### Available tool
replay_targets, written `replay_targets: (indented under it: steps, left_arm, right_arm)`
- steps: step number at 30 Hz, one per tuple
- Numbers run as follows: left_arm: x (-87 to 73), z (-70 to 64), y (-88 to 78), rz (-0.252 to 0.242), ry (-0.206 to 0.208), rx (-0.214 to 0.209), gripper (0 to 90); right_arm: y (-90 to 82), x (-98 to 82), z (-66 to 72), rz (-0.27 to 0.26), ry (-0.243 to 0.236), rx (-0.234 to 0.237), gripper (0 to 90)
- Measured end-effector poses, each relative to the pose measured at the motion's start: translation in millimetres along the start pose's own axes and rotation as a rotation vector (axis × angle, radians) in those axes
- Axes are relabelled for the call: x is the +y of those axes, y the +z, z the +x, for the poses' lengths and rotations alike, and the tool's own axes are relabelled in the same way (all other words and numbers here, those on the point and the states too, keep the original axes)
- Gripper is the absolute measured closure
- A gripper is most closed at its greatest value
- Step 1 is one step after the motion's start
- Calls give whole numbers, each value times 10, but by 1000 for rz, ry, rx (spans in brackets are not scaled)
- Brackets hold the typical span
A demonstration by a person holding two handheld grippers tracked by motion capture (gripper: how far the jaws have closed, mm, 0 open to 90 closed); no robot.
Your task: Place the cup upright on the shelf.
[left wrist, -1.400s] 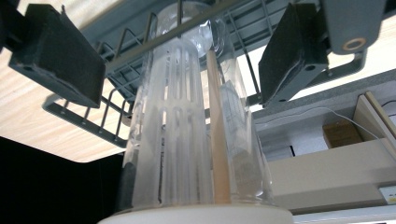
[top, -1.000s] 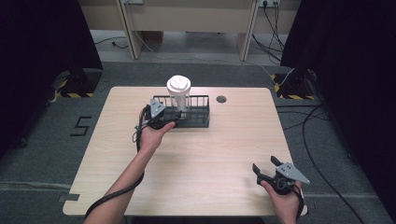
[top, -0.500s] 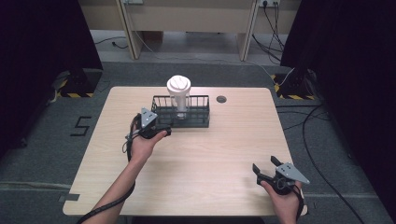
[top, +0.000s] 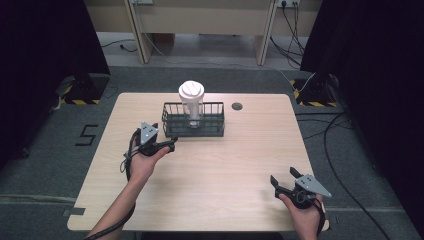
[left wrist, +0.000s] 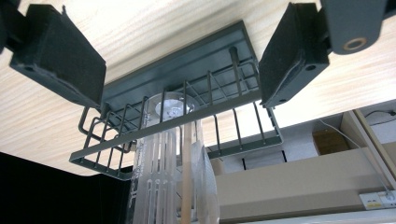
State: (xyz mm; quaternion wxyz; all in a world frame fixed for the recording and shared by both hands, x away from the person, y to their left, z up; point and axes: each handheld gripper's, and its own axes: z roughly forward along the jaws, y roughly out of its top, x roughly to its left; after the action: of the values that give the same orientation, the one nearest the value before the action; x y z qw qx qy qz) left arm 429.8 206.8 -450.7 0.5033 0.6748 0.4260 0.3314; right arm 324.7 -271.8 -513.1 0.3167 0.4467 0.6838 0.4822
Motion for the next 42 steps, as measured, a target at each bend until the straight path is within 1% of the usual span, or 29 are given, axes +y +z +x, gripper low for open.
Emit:
replay_targets:
  steps: [3, 7, 27, 35, 42]
  left_arm:
    - [-27, 19, -44, 1, -10, -3, 144]
    - [-62, 44, -104, 1, -19, 3, 144]
    - [-235, 42, -403, 5, -14, -10, 144]
    - [-304, 56, -528, 7, -14, -7, 144]
    - [-378, 94, -658, 15, -13, 1, 144]
  right_arm:
    - [0, 0, -1, -1, -2, 0, 188]
    - [-1, 1, -7, -1, -6, 0, 188]
    - [-1, -1, -3, -3, -2, -2, 188]
    - [-2, -1, -2, -1, -2, -2, 187]
    - [-2, -1, 3, 0, 2, -1, 187]
